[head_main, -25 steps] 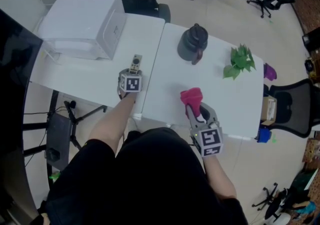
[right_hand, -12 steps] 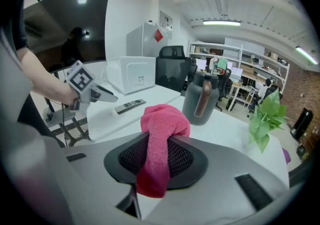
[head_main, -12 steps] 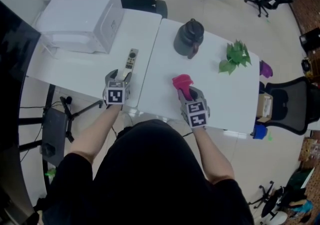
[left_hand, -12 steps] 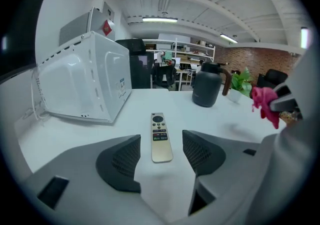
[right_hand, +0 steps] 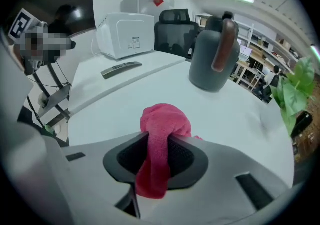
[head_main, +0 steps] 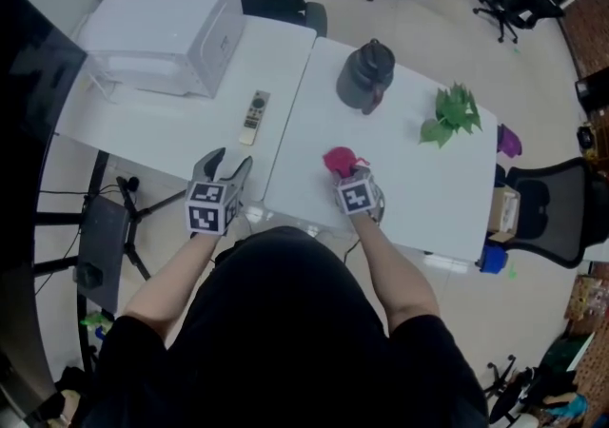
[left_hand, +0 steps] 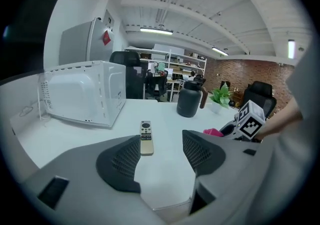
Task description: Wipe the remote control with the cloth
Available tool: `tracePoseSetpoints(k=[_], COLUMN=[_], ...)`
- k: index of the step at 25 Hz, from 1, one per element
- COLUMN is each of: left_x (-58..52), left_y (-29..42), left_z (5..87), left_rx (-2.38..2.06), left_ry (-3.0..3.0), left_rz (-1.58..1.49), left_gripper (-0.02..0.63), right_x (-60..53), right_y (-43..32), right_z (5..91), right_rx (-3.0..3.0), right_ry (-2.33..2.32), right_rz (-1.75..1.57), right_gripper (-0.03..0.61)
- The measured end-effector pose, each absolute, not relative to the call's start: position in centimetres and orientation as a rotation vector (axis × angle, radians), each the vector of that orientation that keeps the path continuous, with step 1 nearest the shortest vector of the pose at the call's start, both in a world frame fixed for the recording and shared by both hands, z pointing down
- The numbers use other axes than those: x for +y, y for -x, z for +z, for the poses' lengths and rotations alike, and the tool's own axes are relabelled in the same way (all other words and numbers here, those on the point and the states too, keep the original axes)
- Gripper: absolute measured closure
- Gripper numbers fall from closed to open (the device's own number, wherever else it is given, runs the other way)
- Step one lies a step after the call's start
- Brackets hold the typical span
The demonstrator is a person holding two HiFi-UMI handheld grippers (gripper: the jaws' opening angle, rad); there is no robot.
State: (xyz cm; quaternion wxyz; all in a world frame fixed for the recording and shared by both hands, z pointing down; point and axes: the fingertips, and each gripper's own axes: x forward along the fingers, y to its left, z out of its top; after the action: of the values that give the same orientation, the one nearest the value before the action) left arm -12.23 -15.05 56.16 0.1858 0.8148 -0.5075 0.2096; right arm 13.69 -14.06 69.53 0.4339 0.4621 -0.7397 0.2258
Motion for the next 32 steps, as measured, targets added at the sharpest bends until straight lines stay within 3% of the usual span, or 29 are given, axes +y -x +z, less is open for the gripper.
tracePoseSetpoints(k=[10, 16, 18, 20, 22, 30, 32], left_x=[-14.4, -15.0, -15.0, -14.9, -14.7, -13.3, -12.7], left_y=[10.8, 8.5, 7.0, 5.5, 4.0, -0.3, -1.0], left_z=[55.3, 52.6, 51.2, 49.6, 48.1, 43.6, 43.1], left_rx=[-1.401, -1.347, -1.297, -1.245, -1.197, -1.041, -1.011], left_ry=[-2.357, -2.464, -2.528, -2.605, -2.682, -2.921, -2.957], left_rz=[0.614, 0.563, 0.541, 0.522, 0.506, 0.463, 0.46], left_gripper=[0.345, 0.345, 0.35, 0.39, 0.427, 0.614, 0.614], right_x=[-13.3, -12.7, -12.3, -11.8, -11.5, -10.8, -10.7], right_y=[-14.9, -15.3, -14.9, -14.3, -13.6, -9.9, -9.1], right_z=[67.9, 57.3, 54.2, 51.6, 49.4, 45.0, 44.5], right_rx=[-1.876, -2.095, -2.164, -2.225, -2.282, -2.431, -2.456], right_ry=[-1.257, -1.473, -1.519, -1.551, -1.563, -1.491, -1.472], right_rz=[0.513, 0.426, 0.422, 0.414, 0.394, 0.32, 0.293], right_gripper=[0.388, 0.39, 0.459, 0.526, 0.552, 0.568, 0.569])
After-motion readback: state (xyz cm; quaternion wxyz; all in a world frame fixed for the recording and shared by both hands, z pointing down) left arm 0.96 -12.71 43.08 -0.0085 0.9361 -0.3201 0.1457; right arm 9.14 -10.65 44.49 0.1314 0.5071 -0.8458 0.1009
